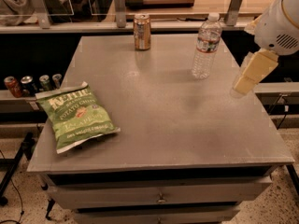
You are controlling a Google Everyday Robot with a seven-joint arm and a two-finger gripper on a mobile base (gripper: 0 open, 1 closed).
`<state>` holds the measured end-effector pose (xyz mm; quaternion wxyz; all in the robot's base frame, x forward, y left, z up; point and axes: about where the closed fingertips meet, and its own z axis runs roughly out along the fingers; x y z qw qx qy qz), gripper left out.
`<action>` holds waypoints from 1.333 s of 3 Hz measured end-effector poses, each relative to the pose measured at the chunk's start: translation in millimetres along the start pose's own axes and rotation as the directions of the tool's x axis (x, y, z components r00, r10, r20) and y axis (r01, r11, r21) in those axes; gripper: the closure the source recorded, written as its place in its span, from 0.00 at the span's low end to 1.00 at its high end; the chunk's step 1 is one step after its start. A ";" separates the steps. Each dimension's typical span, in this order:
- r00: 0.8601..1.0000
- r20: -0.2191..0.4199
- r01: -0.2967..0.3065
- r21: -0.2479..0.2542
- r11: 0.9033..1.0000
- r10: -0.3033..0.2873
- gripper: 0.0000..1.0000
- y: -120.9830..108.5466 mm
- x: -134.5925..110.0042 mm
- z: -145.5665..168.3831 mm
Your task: Move water bottle near green jalapeno chip bag
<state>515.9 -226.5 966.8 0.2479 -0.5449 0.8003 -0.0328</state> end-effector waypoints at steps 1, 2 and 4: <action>0.994 0.019 -0.107 0.055 0.993 0.106 0.00 -28.4 6.6 22.7; 0.991 0.026 -0.129 0.062 0.990 0.128 0.00 -30.7 5.2 23.6; 0.967 0.109 -0.241 0.097 0.966 0.231 0.00 -45.7 3.8 40.8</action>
Offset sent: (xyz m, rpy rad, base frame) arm 0.0289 -0.0110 -0.0118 0.0389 -0.0296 -0.0947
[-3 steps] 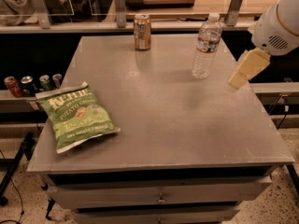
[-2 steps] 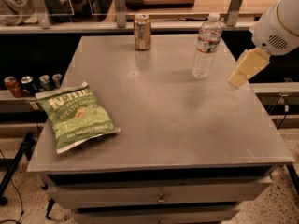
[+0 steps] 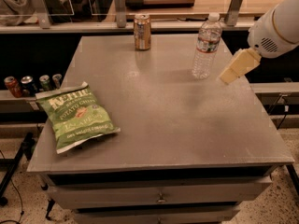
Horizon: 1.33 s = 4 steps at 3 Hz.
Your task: Move water bottle near green jalapeno chip bag
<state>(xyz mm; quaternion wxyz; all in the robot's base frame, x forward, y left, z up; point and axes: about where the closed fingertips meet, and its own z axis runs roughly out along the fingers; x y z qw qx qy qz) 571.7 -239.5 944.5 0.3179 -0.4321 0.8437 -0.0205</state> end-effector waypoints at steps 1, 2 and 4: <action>0.994 0.071 -0.088 0.033 0.996 0.086 0.00 -11.1 -2.3 13.6; 0.977 0.153 -0.157 0.041 0.987 0.149 0.00 -20.1 -6.6 26.0; 0.939 0.266 -0.236 0.033 0.971 0.219 0.00 -33.4 -14.9 43.0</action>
Offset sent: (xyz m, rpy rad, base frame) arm 0.0486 -0.0053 -0.0160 0.2729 -0.1484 -0.1522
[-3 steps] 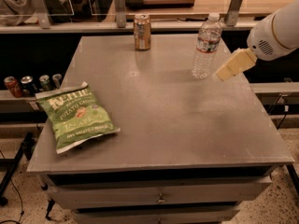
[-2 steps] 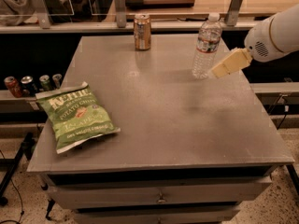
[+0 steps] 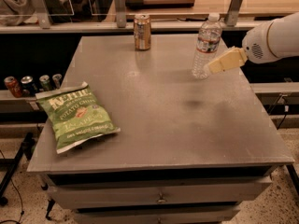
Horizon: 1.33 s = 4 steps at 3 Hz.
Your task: Move water bottle near green jalapeno chip bag
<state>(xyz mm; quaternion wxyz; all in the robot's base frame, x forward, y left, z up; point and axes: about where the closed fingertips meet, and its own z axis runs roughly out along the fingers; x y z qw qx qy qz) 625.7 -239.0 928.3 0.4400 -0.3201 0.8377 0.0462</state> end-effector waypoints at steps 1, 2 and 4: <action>0.998 0.051 -0.023 -0.007 1.000 0.023 0.00 -2.0 -6.0 12.8; 0.996 0.089 -0.028 -0.017 0.999 0.029 0.00 -1.6 -12.8 22.8; 0.985 0.168 -0.017 -0.056 0.998 0.026 0.00 4.7 -32.5 41.8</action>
Offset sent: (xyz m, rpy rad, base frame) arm 0.0339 0.0179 -0.0035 0.1165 -0.0856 0.0214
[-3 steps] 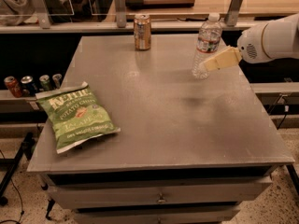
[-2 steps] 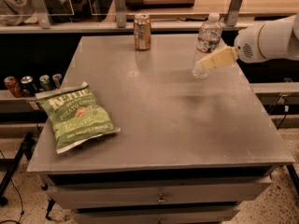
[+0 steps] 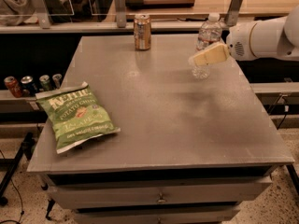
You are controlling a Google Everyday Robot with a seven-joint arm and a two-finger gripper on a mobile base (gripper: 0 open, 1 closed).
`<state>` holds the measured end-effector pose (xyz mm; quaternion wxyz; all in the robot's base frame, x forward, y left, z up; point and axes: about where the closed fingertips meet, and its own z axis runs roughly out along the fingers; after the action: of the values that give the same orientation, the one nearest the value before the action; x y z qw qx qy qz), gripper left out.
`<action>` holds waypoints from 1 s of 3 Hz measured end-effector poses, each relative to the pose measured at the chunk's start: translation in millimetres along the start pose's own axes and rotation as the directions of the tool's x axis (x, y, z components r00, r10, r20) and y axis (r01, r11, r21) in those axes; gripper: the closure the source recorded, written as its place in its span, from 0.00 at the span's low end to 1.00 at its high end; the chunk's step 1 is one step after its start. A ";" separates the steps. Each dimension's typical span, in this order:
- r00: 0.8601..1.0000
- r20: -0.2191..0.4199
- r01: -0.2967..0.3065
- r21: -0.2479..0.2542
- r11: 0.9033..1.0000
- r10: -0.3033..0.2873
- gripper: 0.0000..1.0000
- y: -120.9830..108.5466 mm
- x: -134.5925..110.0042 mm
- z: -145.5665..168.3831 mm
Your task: Move water bottle near green jalapeno chip bag
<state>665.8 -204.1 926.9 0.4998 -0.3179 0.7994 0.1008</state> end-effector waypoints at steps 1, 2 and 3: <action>1.000 0.027 0.000 -0.017 1.000 0.000 0.00 1.1 -5.5 7.4; 0.999 0.042 0.002 -0.030 1.000 -0.001 0.00 2.1 -9.5 12.7; 0.999 0.052 0.006 -0.044 0.999 -0.004 0.18 3.6 -13.5 17.1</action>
Offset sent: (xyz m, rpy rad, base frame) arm 0.0158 0.0124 0.0041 0.0469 -0.0319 0.0434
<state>680.2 -187.6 929.8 0.5137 -0.3280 0.7828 0.1253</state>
